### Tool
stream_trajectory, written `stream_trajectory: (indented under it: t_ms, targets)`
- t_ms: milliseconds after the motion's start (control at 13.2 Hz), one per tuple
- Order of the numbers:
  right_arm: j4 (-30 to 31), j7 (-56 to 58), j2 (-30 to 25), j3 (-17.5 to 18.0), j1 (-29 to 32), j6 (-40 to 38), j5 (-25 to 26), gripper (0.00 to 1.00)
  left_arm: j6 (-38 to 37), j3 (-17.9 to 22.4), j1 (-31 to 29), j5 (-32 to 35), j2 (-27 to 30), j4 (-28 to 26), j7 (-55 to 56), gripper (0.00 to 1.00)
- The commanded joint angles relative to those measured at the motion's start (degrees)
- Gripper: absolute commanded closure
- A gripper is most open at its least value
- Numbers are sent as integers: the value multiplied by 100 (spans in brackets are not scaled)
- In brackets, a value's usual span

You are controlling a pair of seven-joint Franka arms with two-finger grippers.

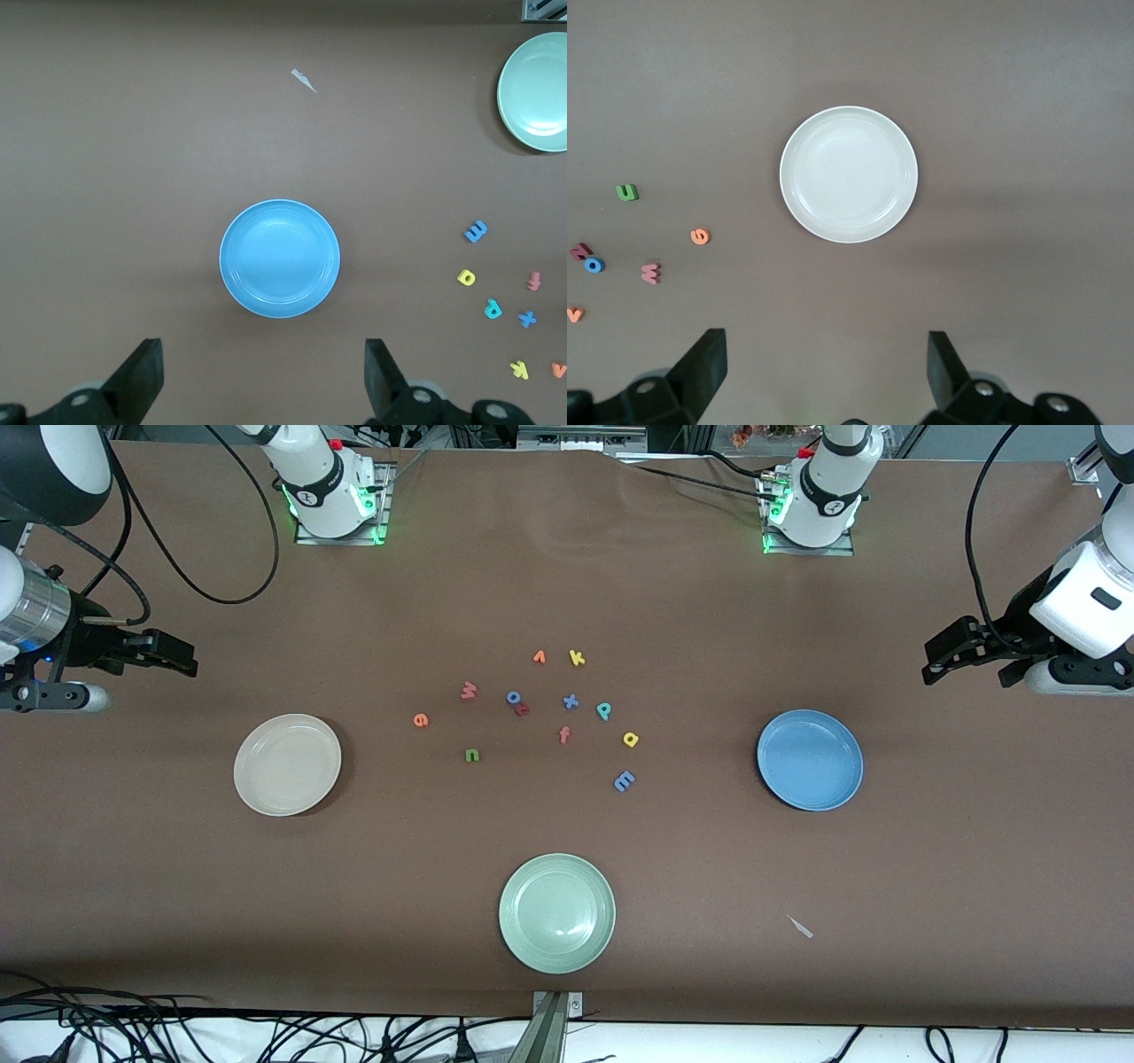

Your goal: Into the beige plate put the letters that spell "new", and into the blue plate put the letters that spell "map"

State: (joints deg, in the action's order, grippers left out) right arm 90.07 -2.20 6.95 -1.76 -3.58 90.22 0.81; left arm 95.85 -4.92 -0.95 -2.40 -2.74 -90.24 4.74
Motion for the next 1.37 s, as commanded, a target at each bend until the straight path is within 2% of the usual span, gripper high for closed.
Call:
stream_trajectory:
  t_ms: [0, 1293]
  targets:
    - [-16, 62, -9, 9, 42, 4, -98, 0, -154, 8, -72, -77, -69, 182, -113, 0]
    - [-16, 62, -9, 9, 42, 4, -98, 0, -259, 26, -116, -68, -69, 173, -122, 0]
